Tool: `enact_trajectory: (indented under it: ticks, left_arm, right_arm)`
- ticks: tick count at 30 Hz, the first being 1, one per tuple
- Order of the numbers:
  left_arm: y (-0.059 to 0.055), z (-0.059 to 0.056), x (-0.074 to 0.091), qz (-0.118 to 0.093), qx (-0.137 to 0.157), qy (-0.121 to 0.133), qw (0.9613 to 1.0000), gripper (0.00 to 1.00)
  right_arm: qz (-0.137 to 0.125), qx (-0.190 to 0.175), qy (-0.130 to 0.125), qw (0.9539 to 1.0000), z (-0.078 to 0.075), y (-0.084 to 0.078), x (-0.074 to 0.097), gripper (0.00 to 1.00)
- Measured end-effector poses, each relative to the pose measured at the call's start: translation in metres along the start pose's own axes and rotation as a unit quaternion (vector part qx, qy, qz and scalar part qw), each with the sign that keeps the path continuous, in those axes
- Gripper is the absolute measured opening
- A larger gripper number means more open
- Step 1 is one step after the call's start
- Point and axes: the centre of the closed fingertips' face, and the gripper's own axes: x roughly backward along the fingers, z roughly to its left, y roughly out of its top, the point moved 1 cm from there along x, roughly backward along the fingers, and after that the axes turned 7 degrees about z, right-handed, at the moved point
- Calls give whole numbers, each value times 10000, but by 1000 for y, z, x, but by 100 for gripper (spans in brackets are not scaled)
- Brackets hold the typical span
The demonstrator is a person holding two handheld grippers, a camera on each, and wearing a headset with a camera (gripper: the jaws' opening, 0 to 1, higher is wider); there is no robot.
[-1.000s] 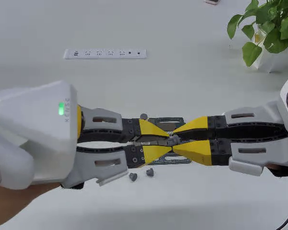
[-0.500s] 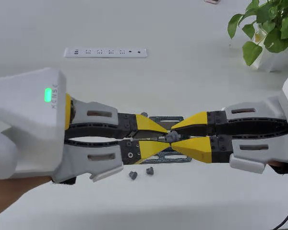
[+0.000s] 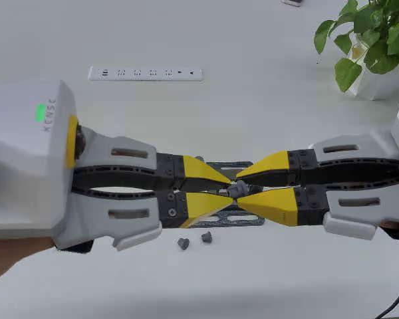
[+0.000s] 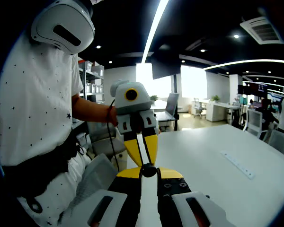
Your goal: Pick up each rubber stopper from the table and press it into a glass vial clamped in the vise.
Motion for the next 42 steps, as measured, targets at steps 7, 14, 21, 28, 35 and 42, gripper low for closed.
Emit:
enact_trajectory:
  ticks: [7, 14, 21, 28, 35, 42]
  left_arm:
    - [1, 1, 1, -29, 44, -5, 10000, 2]
    - [0, 2, 1, -33, 66, 4, 10000, 1]
    - [0, 2, 2, -35, 85, 19, 10000, 1]
    - [0, 2, 2, -25, 86, 18, 10000, 1]
    - [1, 2, 3, -19, 83, -30, 10000, 1]
    - [3, 3, 6, -65, 111, -81, 9999, 1]
  right_arm:
    - [-13, -18, 14, 10000, -1, 2, 0, 7]
    - [-9, -27, -6, 10000, -1, 1, -1, 7]
    - [0, -39, -9, 10000, -1, 2, -1, 7]
    - [-4, -24, 10, 10000, 0, 2, -1, 8]
    - [21, 36, 36, 10000, 2, 3, -1, 9]
    - [13, 112, 77, 9999, 3, 7, -2, 9]
